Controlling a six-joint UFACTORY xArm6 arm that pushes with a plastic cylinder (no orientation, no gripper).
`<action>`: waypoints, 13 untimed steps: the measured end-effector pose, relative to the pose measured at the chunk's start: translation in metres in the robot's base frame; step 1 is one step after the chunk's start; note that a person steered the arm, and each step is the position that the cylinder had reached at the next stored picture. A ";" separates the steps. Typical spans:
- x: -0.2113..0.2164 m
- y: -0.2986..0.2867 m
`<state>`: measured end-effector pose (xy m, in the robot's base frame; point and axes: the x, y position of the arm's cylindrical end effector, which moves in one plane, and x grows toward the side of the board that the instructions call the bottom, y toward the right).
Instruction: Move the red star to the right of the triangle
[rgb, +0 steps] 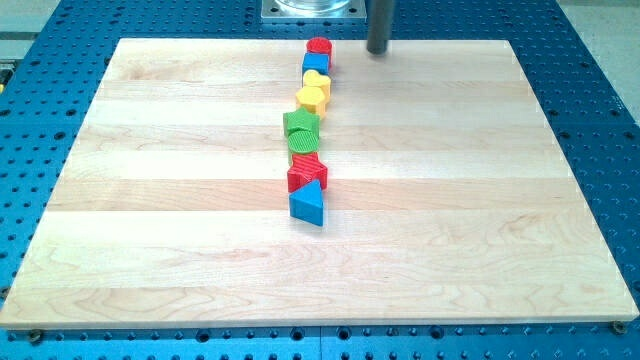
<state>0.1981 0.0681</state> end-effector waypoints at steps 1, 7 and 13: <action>0.000 -0.008; 0.040 -0.069; 0.265 -0.121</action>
<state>0.4635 -0.0531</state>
